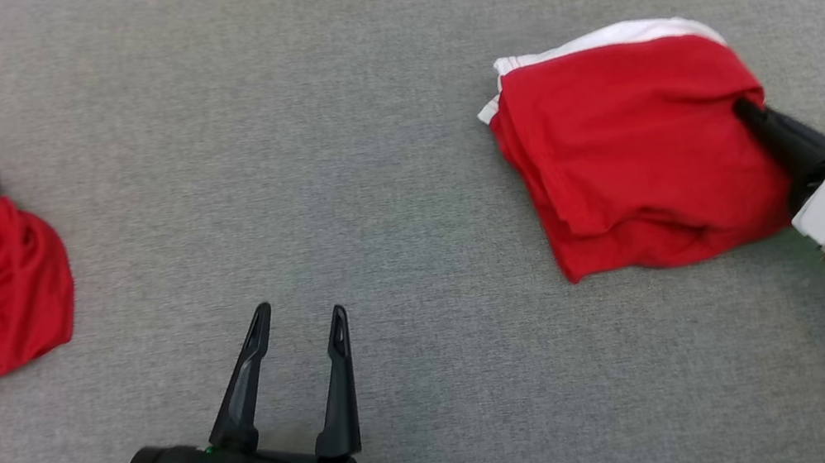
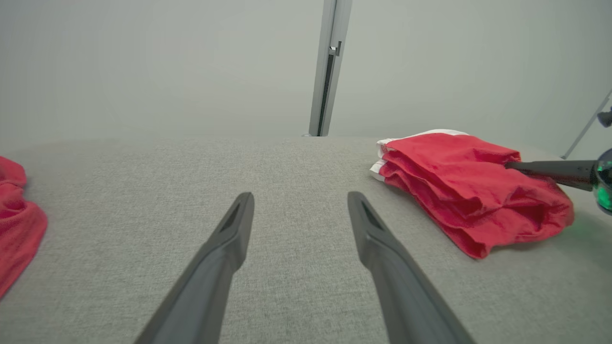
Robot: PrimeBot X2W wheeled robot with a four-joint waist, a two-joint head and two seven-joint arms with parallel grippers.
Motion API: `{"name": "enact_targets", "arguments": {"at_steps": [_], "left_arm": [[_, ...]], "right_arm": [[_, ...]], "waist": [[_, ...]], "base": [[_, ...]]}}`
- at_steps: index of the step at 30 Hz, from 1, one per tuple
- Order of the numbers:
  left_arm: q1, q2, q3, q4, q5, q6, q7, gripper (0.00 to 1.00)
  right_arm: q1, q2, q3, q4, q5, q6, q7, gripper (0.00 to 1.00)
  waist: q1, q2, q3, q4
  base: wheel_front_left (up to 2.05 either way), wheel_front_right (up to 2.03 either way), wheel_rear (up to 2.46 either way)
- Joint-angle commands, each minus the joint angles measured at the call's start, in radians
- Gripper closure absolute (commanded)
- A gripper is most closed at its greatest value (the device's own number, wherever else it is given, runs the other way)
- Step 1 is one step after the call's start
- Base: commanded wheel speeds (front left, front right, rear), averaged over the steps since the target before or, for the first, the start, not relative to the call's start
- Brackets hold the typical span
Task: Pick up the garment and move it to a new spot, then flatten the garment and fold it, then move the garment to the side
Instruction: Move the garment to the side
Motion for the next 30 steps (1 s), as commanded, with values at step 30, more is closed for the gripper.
{"name": "enact_targets", "arguments": {"at_steps": [30], "left_arm": [[-0.217,0.078,-0.021,-0.161,0.171,-0.134,0.002,0.0]], "right_arm": [[-0.433,-0.375,0.061,0.242,-0.309,-0.001,-0.251,1.0]], "waist": [[0.0,0.0,0.359,-0.195]], "base": [[0.0,0.0,0.0]]}}
